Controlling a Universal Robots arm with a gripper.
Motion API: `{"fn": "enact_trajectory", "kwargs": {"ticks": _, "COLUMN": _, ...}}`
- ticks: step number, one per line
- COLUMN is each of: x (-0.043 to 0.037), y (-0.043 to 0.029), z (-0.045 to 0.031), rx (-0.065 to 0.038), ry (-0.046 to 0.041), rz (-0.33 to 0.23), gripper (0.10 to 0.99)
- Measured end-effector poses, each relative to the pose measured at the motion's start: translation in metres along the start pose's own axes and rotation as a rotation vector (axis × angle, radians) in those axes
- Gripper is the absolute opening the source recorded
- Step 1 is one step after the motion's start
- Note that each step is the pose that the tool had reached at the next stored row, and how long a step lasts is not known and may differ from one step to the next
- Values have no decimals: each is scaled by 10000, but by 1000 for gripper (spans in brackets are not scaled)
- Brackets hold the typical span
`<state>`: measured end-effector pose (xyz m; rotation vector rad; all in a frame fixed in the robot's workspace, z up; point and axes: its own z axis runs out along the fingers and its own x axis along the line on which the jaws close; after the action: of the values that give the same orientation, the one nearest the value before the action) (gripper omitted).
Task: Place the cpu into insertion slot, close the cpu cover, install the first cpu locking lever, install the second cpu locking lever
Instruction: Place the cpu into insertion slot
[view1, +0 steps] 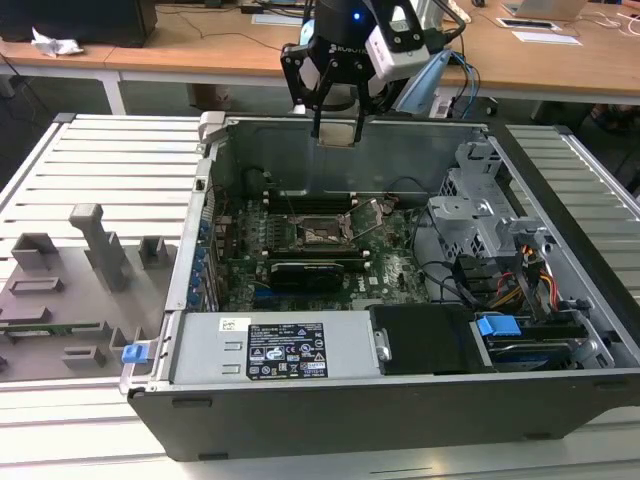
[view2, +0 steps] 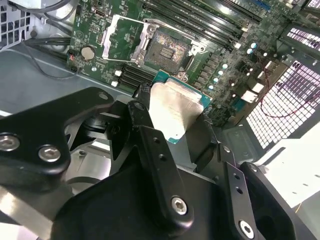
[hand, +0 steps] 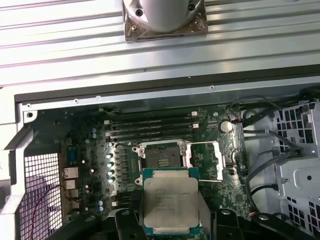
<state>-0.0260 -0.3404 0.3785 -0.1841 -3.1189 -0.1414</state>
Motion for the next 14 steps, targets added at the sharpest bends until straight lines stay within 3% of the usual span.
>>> {"fn": "enact_trajectory", "kwargs": {"ticks": 14, "x": 0, "y": 0, "z": 0, "rx": -14, "ry": -61, "rz": 674, "gripper": 529}}
